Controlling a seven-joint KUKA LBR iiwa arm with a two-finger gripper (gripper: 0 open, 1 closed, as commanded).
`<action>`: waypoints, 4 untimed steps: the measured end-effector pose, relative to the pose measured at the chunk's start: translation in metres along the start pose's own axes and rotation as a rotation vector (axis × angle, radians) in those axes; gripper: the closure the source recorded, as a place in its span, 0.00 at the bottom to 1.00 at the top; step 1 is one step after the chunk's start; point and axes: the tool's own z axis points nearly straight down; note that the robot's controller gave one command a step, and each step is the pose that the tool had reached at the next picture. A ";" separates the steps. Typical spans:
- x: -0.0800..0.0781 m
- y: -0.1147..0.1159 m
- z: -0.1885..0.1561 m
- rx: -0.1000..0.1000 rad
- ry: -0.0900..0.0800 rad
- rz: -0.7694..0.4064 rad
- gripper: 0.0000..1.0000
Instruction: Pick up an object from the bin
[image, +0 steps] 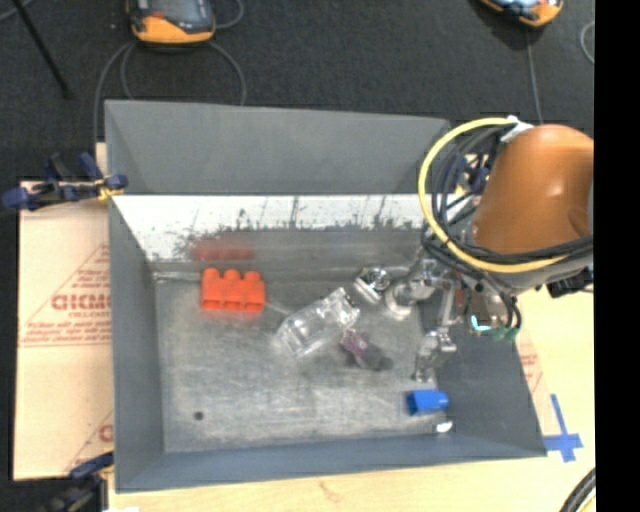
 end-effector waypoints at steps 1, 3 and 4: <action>-0.045 0.040 0.142 0.000 -0.022 -0.136 0.00; -0.076 0.031 0.157 0.005 -0.015 -0.369 0.00; -0.120 0.123 0.161 0.011 -0.015 -0.413 0.00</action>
Offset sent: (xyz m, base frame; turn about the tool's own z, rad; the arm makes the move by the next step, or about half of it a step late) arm 0.0392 0.0401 -0.1449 -0.1382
